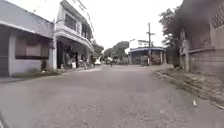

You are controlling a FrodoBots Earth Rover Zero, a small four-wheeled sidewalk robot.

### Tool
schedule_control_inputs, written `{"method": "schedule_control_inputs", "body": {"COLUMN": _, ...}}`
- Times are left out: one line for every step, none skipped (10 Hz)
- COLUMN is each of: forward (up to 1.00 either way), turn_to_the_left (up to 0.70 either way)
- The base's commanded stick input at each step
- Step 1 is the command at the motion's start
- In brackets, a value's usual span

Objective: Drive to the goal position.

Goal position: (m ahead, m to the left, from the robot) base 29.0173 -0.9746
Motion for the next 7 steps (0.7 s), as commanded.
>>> {"method": "schedule_control_inputs", "body": {"forward": 0.70, "turn_to_the_left": 0.00}}
{"method": "schedule_control_inputs", "body": {"forward": 0.70, "turn_to_the_left": 0.00}}
{"method": "schedule_control_inputs", "body": {"forward": 0.70, "turn_to_the_left": 0.00}}
{"method": "schedule_control_inputs", "body": {"forward": 0.70, "turn_to_the_left": 0.00}}
{"method": "schedule_control_inputs", "body": {"forward": 0.70, "turn_to_the_left": 0.00}}
{"method": "schedule_control_inputs", "body": {"forward": 0.70, "turn_to_the_left": 0.00}}
{"method": "schedule_control_inputs", "body": {"forward": 0.70, "turn_to_the_left": 0.00}}
